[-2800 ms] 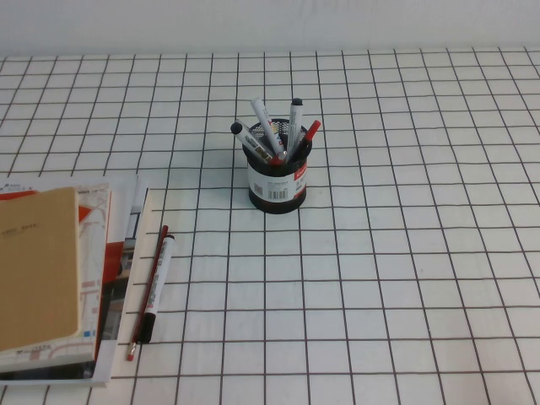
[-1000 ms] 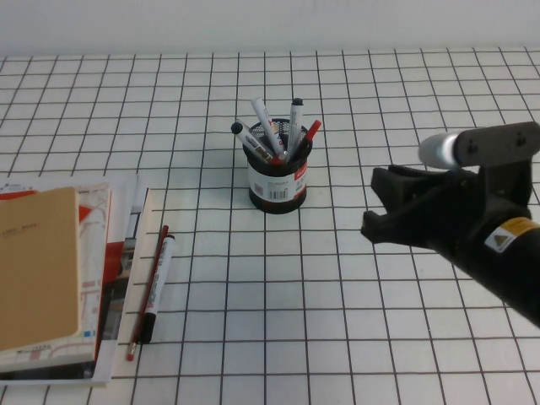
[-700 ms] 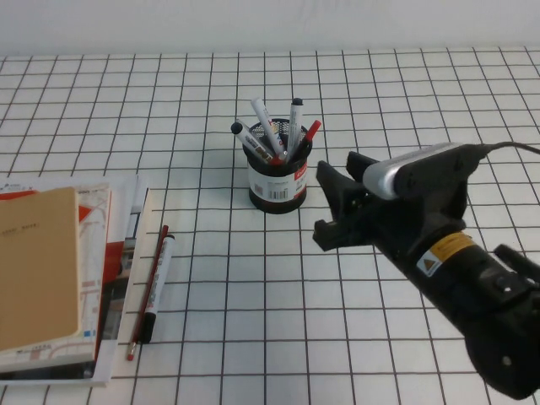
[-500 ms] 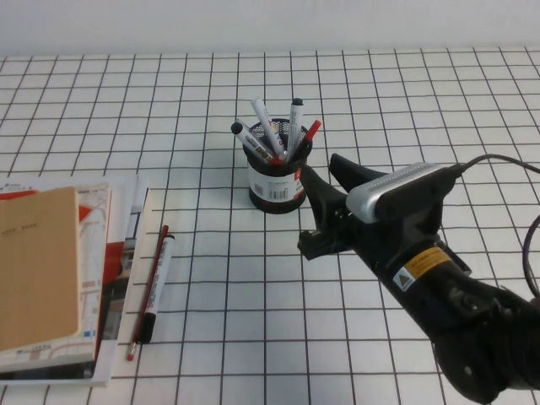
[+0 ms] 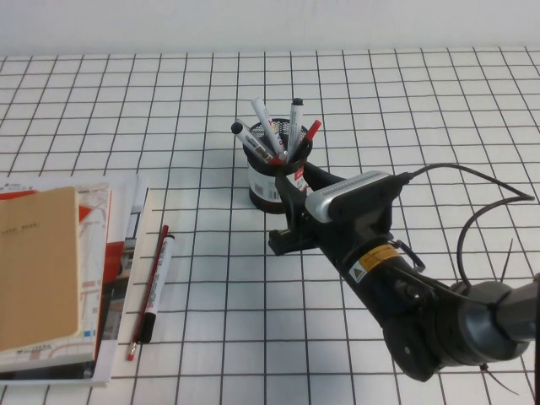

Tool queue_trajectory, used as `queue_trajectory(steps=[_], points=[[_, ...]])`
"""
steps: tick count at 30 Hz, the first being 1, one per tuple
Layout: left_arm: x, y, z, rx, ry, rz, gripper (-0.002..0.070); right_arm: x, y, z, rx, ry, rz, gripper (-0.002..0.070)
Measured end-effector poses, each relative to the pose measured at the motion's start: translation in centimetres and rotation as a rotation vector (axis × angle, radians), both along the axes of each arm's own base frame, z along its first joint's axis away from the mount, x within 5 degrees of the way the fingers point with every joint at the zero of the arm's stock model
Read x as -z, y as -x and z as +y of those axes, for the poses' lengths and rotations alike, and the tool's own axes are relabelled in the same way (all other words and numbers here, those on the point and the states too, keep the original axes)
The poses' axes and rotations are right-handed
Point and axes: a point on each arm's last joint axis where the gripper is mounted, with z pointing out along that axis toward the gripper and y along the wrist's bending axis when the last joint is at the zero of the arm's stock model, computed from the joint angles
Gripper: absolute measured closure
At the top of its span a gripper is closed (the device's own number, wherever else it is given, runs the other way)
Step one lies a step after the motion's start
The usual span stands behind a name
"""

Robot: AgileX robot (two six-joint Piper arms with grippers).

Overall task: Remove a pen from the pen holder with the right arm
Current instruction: 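Take a marker out of the pen holder and lay it on the table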

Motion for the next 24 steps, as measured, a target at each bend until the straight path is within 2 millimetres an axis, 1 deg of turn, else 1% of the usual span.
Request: queue_trajectory(steps=[5,17,24], points=[[0.0,0.0,0.0,0.000,0.000,0.000,0.0679,1.0,-0.9,0.8,0.003,0.003,0.005,0.0381],[0.0,0.0,0.0,0.000,0.000,0.000,0.0679,0.9,-3.1,1.8,0.049,-0.041,-0.007,0.0381],[0.0,0.0,0.0,0.000,0.000,0.000,0.0679,1.3,-4.1,2.3,0.057,-0.045,-0.006,0.0390]])
